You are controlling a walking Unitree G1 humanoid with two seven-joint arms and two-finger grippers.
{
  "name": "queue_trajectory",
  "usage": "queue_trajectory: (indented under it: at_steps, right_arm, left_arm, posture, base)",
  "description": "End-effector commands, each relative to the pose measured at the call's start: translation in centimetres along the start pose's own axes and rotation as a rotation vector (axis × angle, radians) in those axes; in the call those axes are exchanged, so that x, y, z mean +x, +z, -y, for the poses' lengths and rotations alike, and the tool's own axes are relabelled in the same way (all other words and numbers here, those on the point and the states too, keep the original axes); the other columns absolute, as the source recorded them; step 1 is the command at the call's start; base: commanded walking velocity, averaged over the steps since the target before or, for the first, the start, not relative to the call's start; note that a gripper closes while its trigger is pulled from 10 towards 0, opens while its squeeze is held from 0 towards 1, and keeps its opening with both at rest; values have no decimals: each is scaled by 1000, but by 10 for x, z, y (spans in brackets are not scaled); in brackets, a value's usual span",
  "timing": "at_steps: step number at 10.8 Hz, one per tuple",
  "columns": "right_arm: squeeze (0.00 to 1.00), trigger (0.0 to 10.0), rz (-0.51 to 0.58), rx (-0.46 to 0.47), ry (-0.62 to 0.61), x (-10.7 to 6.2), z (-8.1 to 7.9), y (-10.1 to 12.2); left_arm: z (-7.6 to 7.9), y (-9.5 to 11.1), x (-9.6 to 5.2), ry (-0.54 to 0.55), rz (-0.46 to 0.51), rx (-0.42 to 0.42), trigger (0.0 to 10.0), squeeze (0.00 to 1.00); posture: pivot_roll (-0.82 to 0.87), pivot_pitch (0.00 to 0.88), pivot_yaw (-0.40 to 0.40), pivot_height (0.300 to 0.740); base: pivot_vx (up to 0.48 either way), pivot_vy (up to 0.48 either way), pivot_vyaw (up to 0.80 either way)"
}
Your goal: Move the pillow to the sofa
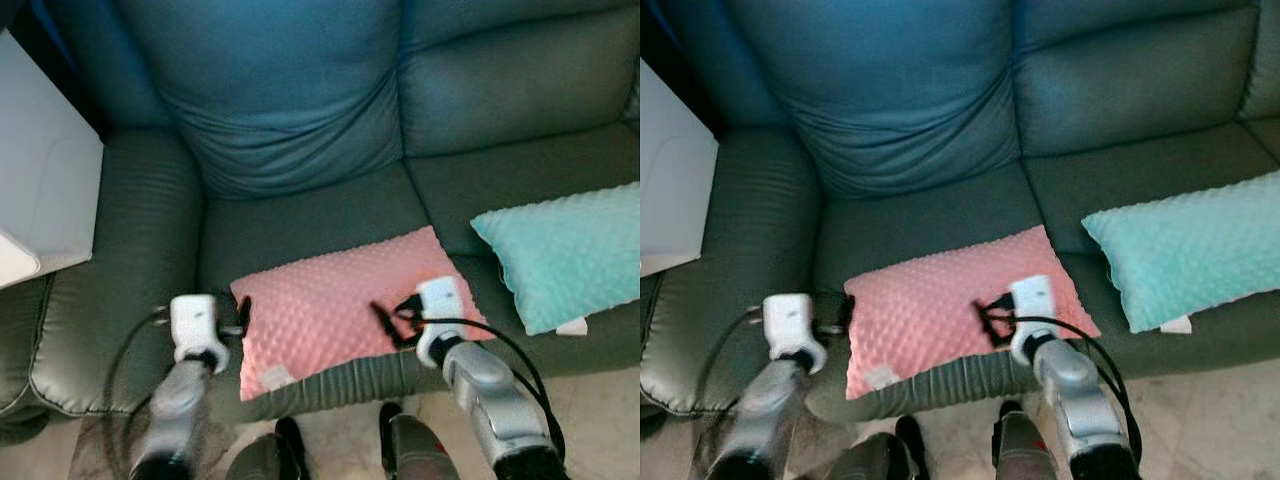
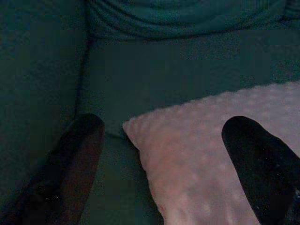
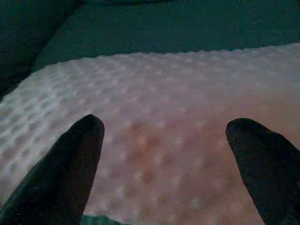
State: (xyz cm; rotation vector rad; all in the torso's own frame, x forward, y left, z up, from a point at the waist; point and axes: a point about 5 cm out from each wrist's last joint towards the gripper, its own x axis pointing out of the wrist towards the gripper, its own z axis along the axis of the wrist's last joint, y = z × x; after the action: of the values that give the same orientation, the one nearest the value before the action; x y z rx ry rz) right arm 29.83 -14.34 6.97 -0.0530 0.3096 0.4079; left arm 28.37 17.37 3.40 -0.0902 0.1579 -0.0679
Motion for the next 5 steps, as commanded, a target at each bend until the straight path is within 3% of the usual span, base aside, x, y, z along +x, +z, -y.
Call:
queue_trajectory:
  at_steps: [1,3,5]
  right_arm:
    - [1000,10000,-51,-17,17,-3,-4,-3]
    - [1000,10000,-124,-4,59,-5,-4,-5]
    - [1000,10000,-248,52,218,-15,-20,-17]
  left_arm:
    - [-5,-10,-16,-52,-89,-2,10000,1000]
    - [-6,-7,-34,-134,-139,17,10000,1000]
    - [-4,-5,-52,-216,-211,23,10000,1000]
  posture:
    - [-231,277,133,740]
    - [-214,263,124,740]
    - [-211,251,122,740]
  base:
    - [0,0,0]
    - [0,0,0]
    - [0,0,0]
